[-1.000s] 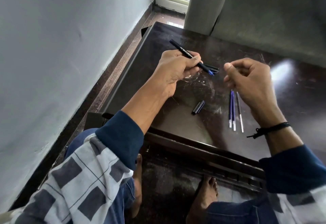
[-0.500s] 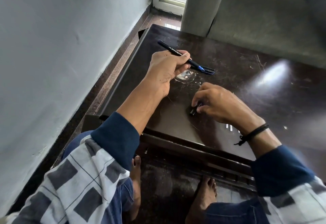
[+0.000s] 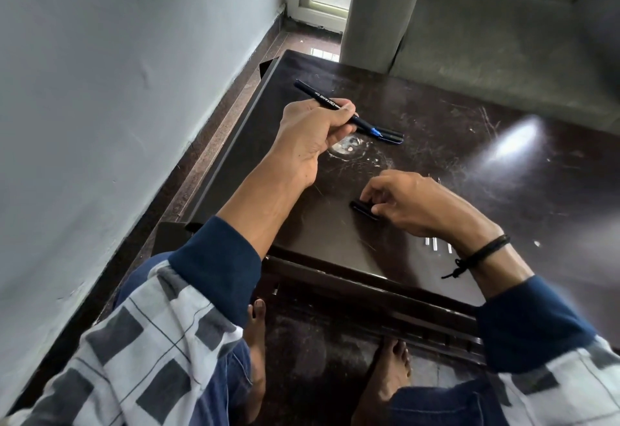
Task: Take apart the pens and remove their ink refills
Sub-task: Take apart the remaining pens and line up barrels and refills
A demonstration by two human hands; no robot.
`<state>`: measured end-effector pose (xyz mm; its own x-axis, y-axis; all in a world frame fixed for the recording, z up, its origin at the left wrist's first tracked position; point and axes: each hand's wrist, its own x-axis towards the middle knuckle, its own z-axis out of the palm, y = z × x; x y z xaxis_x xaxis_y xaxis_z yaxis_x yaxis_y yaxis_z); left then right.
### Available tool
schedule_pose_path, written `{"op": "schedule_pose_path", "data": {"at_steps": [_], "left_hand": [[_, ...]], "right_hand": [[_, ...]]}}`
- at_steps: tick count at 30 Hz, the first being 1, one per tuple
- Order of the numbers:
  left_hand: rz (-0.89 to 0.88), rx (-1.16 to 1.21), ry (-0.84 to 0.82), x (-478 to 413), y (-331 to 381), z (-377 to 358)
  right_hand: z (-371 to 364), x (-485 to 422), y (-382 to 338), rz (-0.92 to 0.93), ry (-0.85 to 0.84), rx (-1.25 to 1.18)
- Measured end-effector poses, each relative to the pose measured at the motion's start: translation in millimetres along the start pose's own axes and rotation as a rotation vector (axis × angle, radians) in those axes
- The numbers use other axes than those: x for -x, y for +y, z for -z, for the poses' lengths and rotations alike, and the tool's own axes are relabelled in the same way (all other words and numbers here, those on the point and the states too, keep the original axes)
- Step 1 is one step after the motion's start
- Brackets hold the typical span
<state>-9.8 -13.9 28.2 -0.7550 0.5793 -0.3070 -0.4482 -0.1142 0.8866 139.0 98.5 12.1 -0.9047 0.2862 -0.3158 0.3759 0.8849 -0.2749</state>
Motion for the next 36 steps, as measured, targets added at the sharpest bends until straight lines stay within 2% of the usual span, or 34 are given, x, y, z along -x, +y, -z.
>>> {"op": "schedule_pose_path", "data": {"at_steps": [4,7,12,15,36], "left_hand": [[-0.001,-0.002,0.008,0.3,0.1,0.2],[0.000,-0.005,0.006,0.5,0.4,0.7],[-0.002,-0.013,-0.002,1.6,2.7,2.0],[0.005,-0.032,-0.033,3.5,2.4,0.7],[-0.005,-0.147,-0.095,7.0,-10.7,-8.7]], "right_hand": [[-4.1,-0.4,-7.2,0.045,0.006,0.021],[-3.3,-1.4,-6.0,0.006,0.054,0.011],[15.4,-0.6,15.5,-0.216,0.426,-0.447],[17.0,2.4,20.0,-0.247,0.544,-0.561],[7.8,-1.3,3.9,-0.091,0.657,-0.495]]}}
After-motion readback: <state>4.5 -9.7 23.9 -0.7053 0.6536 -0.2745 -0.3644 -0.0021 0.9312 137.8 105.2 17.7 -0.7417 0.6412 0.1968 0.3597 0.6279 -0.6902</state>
